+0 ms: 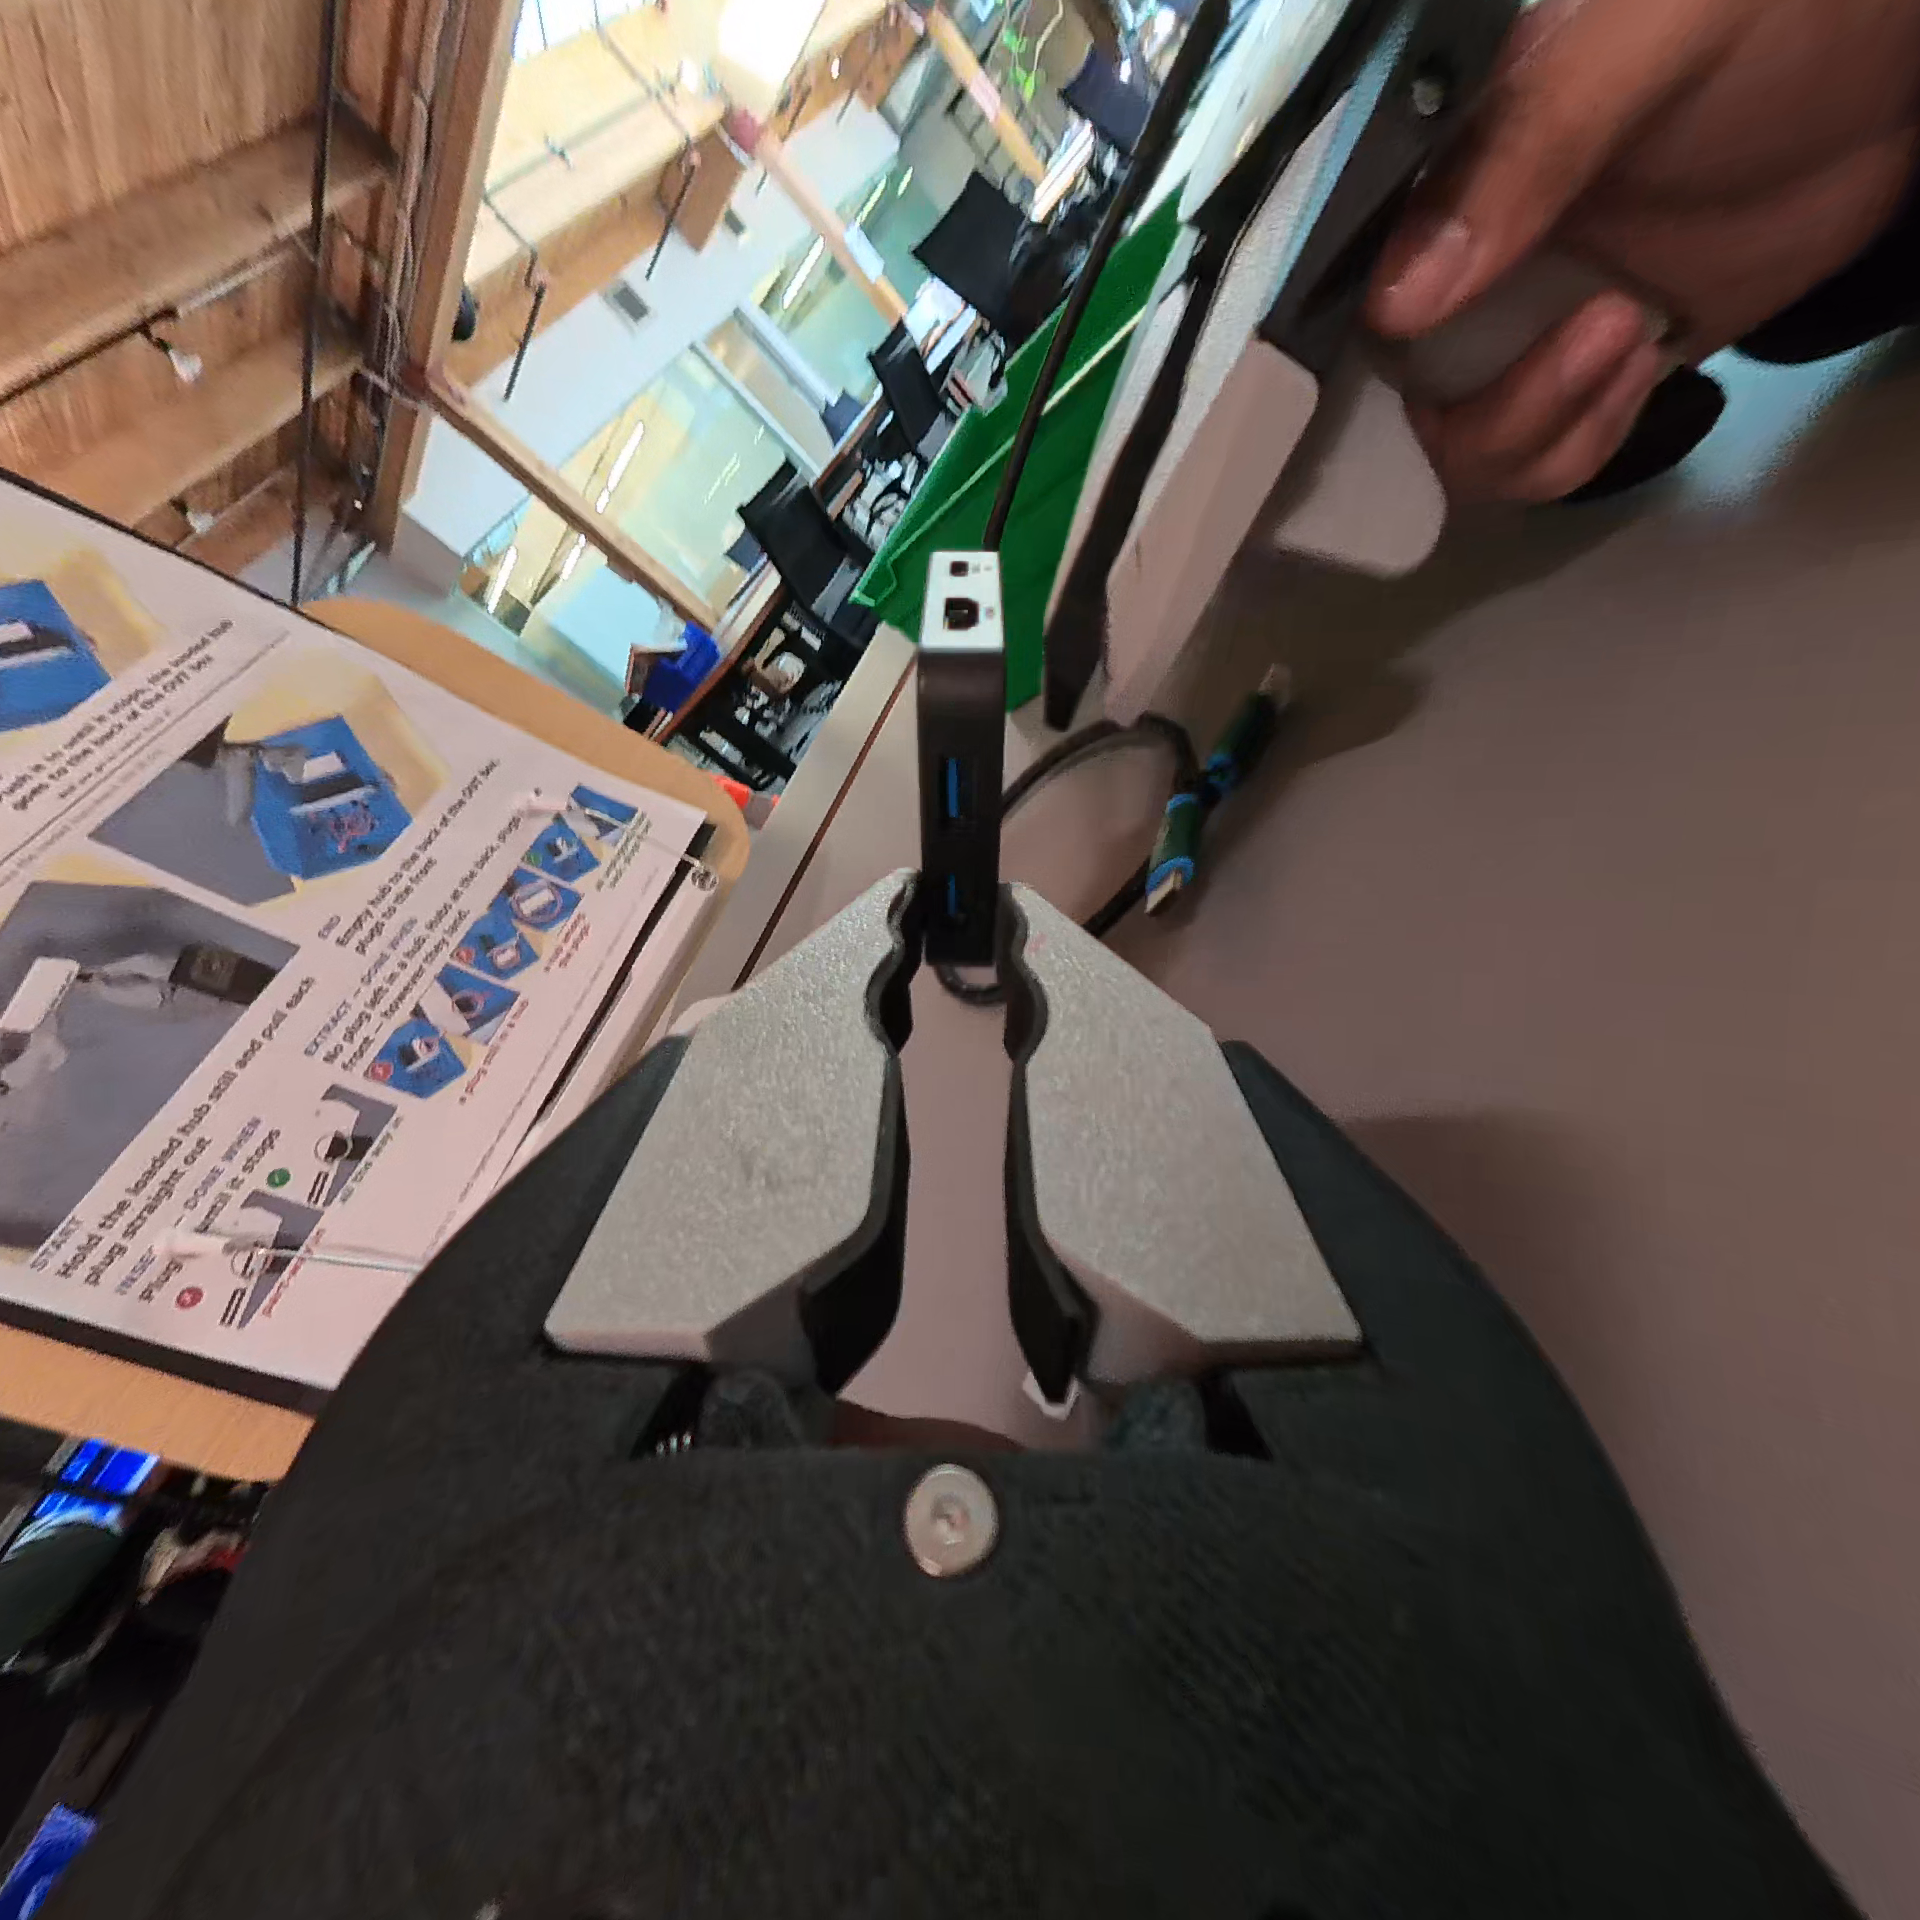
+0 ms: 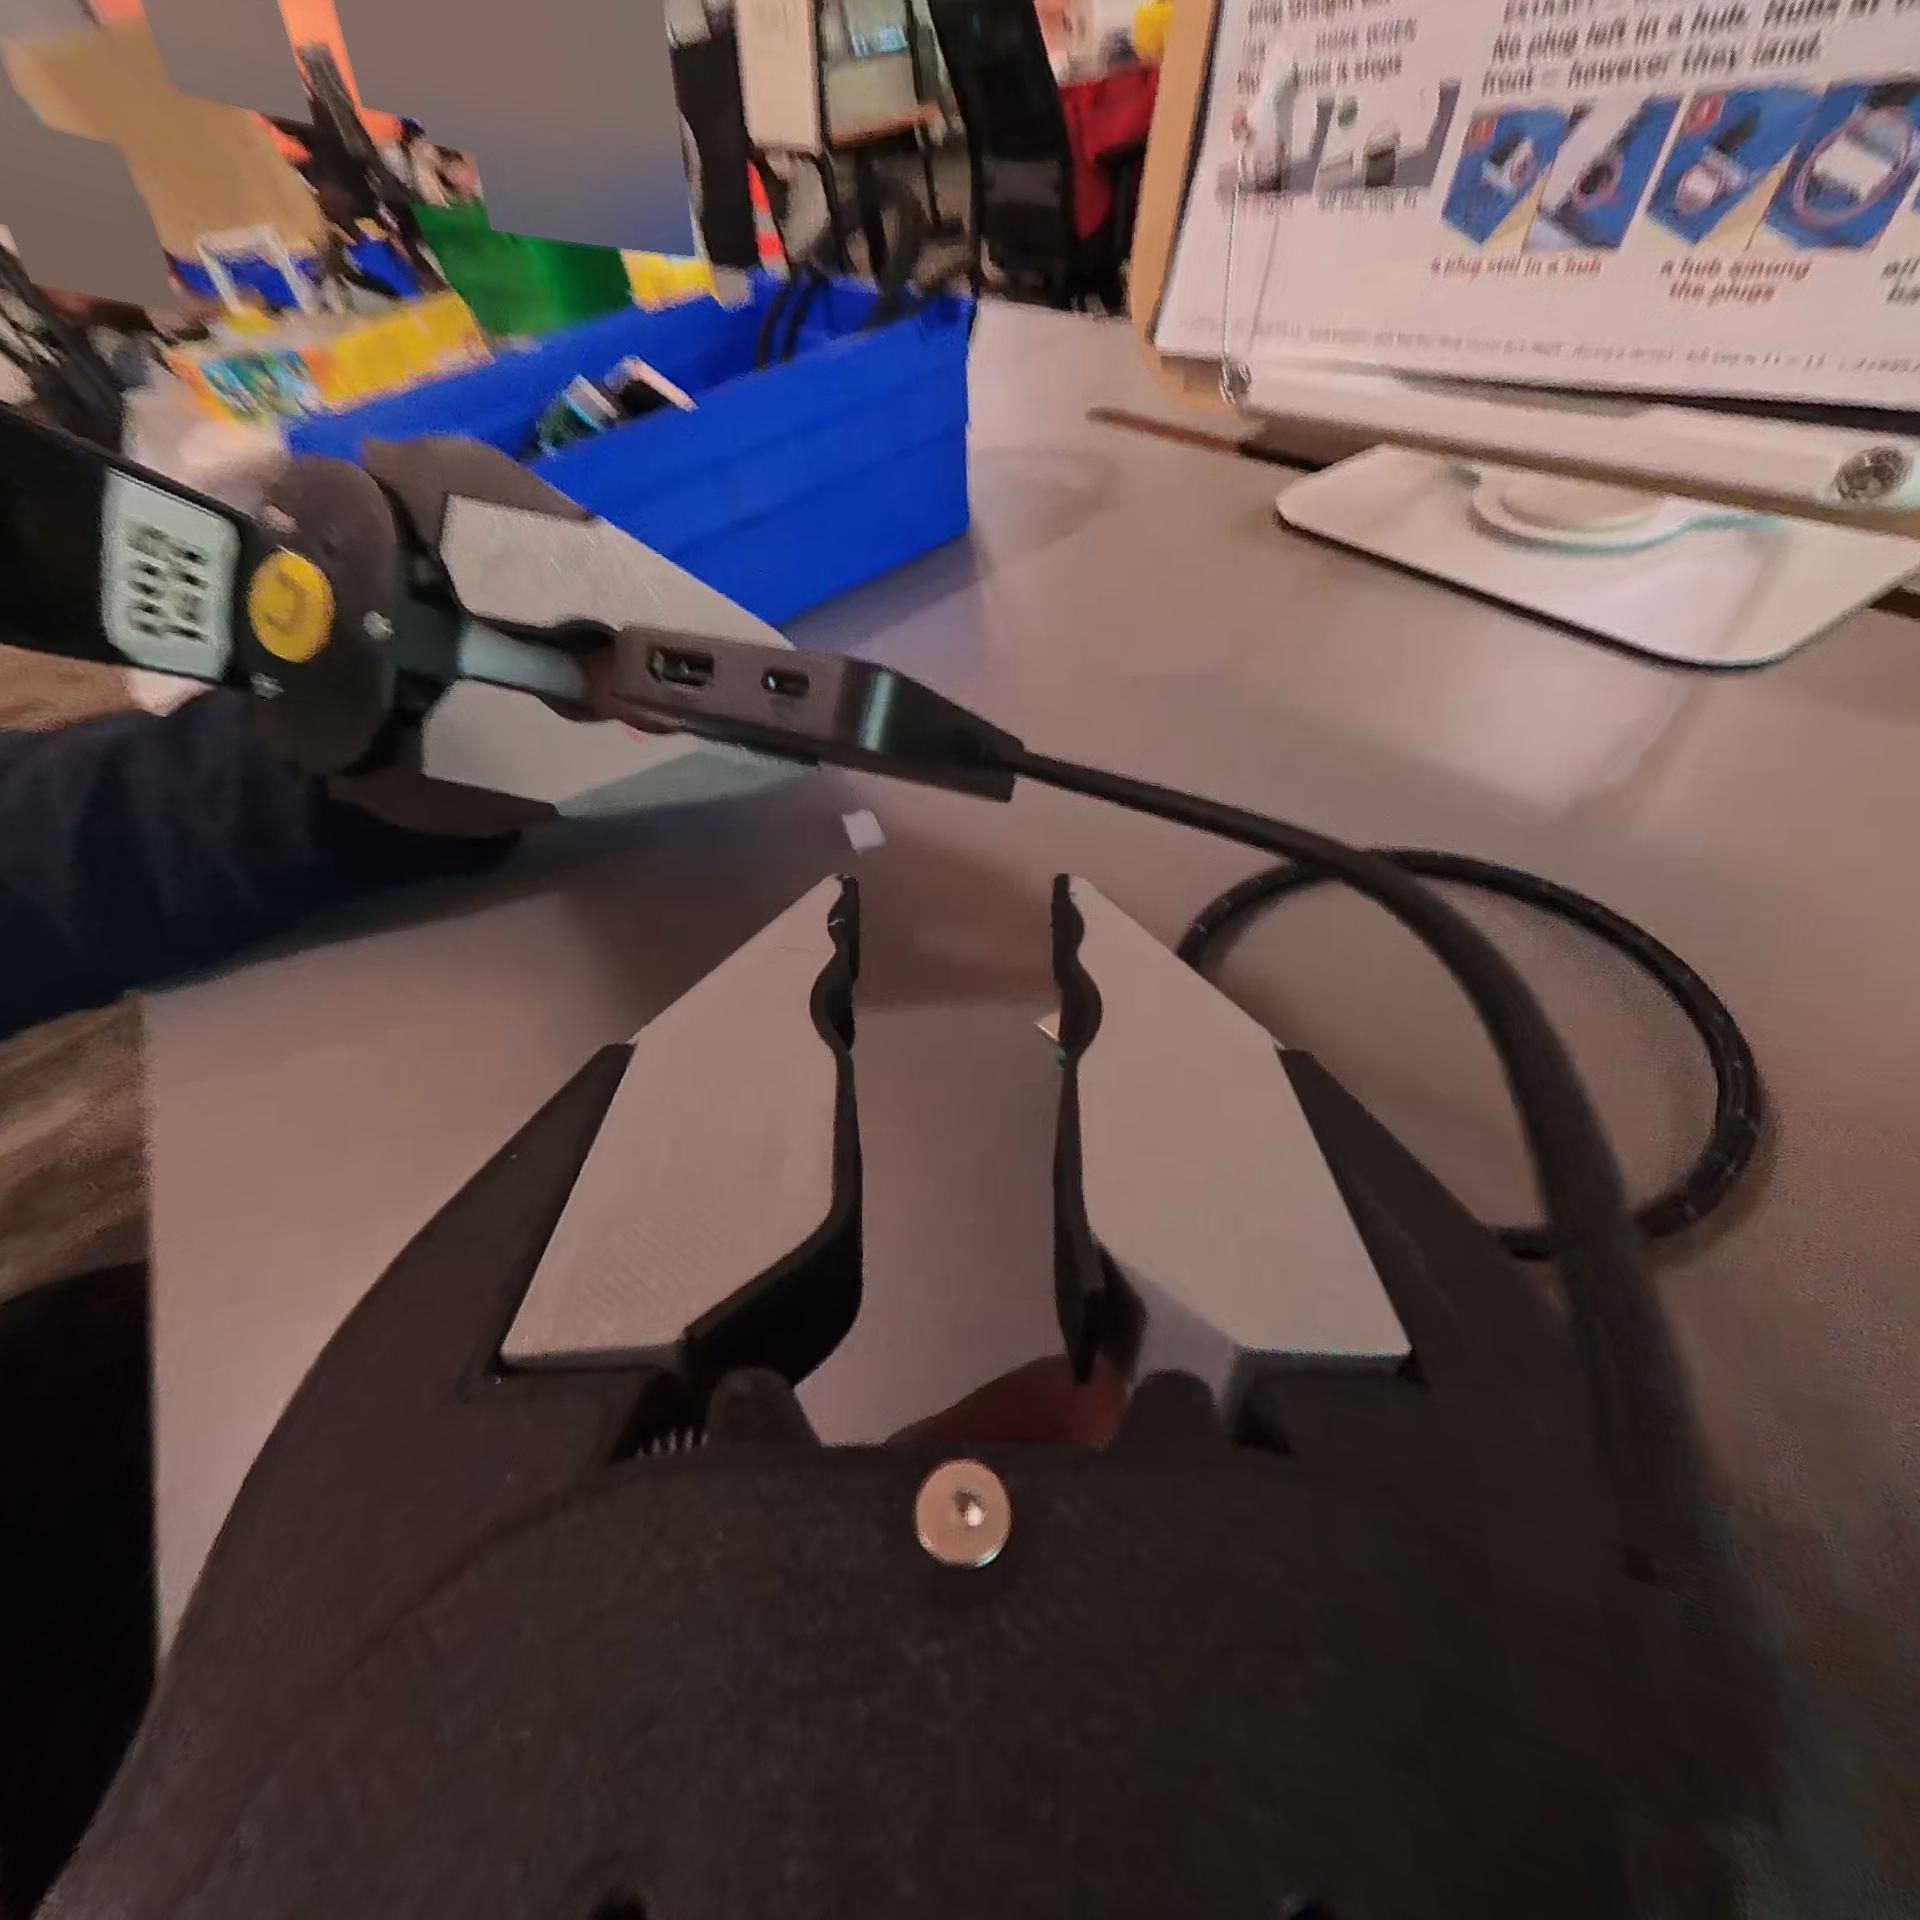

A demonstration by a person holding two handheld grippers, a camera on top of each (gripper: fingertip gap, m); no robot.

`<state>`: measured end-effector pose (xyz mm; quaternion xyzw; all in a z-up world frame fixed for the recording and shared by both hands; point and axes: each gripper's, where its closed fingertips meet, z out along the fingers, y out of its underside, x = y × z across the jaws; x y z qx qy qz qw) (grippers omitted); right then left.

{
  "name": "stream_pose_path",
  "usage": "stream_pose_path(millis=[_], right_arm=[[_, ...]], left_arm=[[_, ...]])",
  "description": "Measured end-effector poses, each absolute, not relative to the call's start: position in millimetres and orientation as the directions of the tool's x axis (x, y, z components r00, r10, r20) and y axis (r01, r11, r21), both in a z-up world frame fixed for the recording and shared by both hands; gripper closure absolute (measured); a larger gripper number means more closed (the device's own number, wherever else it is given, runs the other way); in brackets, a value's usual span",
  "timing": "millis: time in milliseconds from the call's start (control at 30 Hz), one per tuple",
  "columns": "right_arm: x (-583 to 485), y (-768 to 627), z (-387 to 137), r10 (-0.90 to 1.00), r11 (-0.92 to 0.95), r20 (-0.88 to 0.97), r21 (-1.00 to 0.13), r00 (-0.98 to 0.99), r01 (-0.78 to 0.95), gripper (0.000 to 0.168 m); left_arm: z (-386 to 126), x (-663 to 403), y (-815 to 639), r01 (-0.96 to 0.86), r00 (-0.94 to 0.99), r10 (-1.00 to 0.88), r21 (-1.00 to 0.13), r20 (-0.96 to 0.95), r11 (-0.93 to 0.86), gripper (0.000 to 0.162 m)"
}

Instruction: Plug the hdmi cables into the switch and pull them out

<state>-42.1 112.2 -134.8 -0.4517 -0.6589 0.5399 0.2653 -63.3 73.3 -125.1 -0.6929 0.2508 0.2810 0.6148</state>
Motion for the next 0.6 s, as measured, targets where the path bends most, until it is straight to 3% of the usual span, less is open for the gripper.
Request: stream_pose_path(millis=[200,367,467,600], right_arm=[[-26.6,100.0,-97.7,0.773,-0.168,-0.262,-0.963,-0.578,0.211,0.130],[-18.5,93.9,-82.8,0.635,-0.323,-0.405,-0.913,-0.658,0.250,0.123],[-15.9,90.9,-79.1,0.569,-0.372,-0.458,-0.884,-0.683,0.283,0.112],[-18.3,92.7,-80.7,0.541,-0.404,-0.503,-0.859,-0.674,0.316,0.111]], left_arm=[[-108.2,-46.2,67.2,-0.691,0.723,-0.020,-0.723,-0.691,-0.001,0.150],[-102.4,-41.5,65.0,-0.701,0.712,-0.015,-0.713,-0.702,0.027,0.150],[-102.3,-43.0,64.0,-0.711,0.703,-0.011,-0.703,-0.711,0.022,0.150],[-99.6,-41.3,63.4,-0.723,0.691,-0.001,-0.691,-0.723,0.025,0.150]])
